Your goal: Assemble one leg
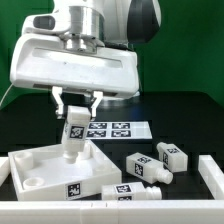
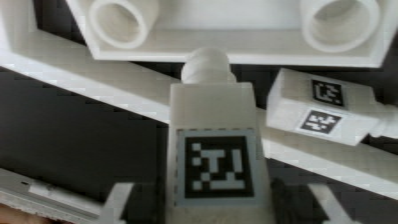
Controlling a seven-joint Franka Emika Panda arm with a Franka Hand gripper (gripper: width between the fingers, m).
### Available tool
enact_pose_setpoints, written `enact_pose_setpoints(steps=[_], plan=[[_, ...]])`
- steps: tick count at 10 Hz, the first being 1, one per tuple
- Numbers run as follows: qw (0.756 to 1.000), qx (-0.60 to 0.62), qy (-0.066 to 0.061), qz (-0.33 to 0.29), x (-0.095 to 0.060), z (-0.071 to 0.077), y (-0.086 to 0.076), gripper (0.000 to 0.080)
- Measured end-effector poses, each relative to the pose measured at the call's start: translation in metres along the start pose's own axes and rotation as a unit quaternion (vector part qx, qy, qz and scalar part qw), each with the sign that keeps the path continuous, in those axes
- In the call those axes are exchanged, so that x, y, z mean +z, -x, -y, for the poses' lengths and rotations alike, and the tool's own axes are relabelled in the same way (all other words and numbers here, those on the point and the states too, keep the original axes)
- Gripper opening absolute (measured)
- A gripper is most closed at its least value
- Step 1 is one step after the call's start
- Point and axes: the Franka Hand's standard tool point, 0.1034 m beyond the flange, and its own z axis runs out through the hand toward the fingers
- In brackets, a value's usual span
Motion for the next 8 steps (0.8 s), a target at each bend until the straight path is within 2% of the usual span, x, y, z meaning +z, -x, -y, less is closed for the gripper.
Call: enact_pose_setpoints(steps=[1,5,6,8], plan=[[1.000,0.005,-0.007,0.001,-0.002,0.009,-0.005,0.0281],[1.000,0.007,-0.007,0.004,0.000,0.008,-0.001,0.0281],[0.999,0.023,-0.020,0.026,0.002,0.012,0.010,0.0281],[0.997,0.028,-0.040,0.052,0.005,0.021,0.017,0.0281]])
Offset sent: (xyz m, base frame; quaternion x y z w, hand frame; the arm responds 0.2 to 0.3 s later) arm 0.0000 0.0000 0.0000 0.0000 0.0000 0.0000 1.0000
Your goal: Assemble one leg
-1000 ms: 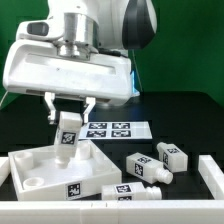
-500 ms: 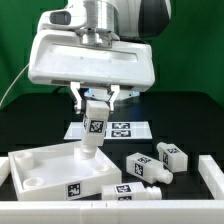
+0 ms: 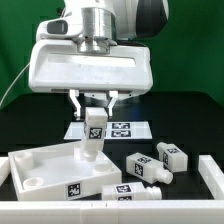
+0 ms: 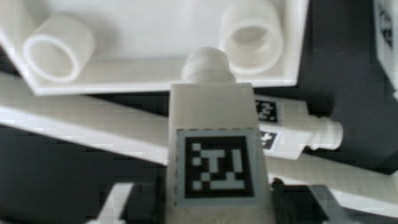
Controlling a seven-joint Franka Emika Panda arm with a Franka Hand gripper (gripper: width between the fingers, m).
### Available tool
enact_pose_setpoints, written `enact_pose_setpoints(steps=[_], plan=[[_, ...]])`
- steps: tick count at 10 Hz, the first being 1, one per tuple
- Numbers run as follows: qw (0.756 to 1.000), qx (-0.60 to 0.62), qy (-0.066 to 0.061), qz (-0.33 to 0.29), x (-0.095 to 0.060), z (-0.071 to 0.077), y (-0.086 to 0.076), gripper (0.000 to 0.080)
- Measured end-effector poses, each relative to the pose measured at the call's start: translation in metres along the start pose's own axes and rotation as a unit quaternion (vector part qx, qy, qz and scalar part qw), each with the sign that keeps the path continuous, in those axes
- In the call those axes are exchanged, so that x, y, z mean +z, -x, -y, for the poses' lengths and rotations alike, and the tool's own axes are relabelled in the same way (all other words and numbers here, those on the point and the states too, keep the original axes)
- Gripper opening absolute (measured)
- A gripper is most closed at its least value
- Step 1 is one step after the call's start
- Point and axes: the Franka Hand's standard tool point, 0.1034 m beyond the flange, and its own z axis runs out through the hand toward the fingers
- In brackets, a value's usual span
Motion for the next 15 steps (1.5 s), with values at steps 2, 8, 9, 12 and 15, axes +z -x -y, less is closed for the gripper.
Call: enact_pose_setpoints(steps=[2,8,9,12,15], plan=[[1.000,-0.002,-0.008,0.009,0.003,0.005,-0.001,0.0281],[1.000,-0.001,-0.012,0.009,0.020,0.010,0.001,0.0281],[1.000,-0.001,-0.012,0.009,0.022,0.011,0.003,0.0281],[1.000,-0.001,0.004,-0.019,0.023,0.008,0.002,0.0281],[0.999,-0.002,0.013,-0.033,0.023,0.004,0.003,0.0281]])
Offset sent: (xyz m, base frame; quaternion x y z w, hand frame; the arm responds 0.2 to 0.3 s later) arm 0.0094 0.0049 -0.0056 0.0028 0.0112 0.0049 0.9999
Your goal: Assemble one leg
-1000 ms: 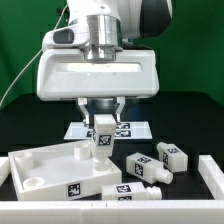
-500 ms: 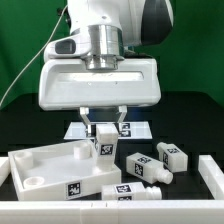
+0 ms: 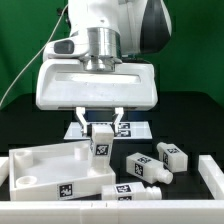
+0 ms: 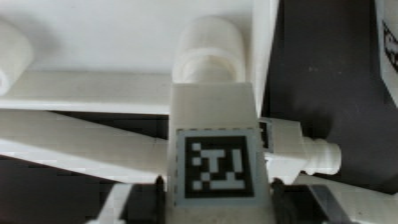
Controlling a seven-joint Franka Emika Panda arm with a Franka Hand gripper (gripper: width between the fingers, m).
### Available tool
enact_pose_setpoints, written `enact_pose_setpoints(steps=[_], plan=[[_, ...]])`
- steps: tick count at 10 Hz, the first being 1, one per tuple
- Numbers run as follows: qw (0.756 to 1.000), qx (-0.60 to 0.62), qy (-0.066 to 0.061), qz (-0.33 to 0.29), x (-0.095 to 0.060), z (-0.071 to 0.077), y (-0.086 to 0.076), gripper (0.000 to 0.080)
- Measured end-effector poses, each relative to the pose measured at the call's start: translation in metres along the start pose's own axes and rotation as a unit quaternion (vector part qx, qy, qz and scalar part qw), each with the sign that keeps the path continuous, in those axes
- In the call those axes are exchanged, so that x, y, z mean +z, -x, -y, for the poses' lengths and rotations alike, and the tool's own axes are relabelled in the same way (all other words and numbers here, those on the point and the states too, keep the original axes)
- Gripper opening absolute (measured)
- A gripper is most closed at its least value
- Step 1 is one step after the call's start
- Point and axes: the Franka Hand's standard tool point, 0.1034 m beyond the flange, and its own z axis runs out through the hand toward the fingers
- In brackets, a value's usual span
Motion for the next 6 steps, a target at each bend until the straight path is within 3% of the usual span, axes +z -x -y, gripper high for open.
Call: enact_pose_setpoints(steps=[2,3,4,6], plan=[[1.000,0.000,0.000,0.000,0.000,0.000,0.000,0.0517],[1.000,0.000,0.000,0.000,0.000,-0.001,-0.001,0.0517],[1.000,-0.001,0.003,-0.003,-0.005,-0.004,-0.007,0.0621],[1.000,-0.006,-0.004,0.010,-0.018,-0.006,-0.020,0.0648]])
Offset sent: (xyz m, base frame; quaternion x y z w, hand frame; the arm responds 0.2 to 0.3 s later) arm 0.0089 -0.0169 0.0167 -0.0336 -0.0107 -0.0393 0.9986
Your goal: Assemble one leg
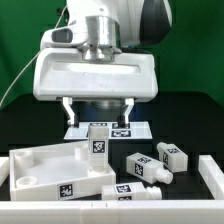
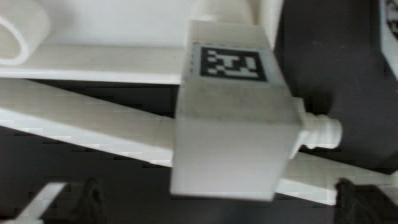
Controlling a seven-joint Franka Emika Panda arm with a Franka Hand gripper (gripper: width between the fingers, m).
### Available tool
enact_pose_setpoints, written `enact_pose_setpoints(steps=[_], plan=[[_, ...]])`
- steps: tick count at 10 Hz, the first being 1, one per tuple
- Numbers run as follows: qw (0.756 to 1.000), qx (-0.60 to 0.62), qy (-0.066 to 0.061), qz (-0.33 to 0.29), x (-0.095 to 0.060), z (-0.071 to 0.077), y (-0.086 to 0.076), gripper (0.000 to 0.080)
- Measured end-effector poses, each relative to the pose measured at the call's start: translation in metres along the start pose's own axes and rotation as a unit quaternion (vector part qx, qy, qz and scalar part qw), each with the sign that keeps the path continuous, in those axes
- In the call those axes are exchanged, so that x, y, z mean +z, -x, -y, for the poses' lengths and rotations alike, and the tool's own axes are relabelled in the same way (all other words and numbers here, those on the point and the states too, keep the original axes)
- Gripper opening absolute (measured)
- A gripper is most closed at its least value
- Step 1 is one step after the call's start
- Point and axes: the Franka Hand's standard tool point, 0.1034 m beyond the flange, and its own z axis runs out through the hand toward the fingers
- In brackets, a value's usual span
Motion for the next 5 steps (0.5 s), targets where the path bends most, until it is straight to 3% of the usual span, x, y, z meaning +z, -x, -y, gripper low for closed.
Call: enact_pose_setpoints(steps=[1,2,3,5], plan=[[1.000,0.000,0.005,-0.006,-0.006,-0.005,-0.006,0.0648],[1.000,0.004,-0.003,0.005,-0.002,0.000,-0.001,0.0648],[0.999,0.012,-0.026,0.041,-0.001,0.011,-0.001,0.0649],[0.995,0.015,-0.049,0.087,-0.002,0.019,-0.006,0.0649]])
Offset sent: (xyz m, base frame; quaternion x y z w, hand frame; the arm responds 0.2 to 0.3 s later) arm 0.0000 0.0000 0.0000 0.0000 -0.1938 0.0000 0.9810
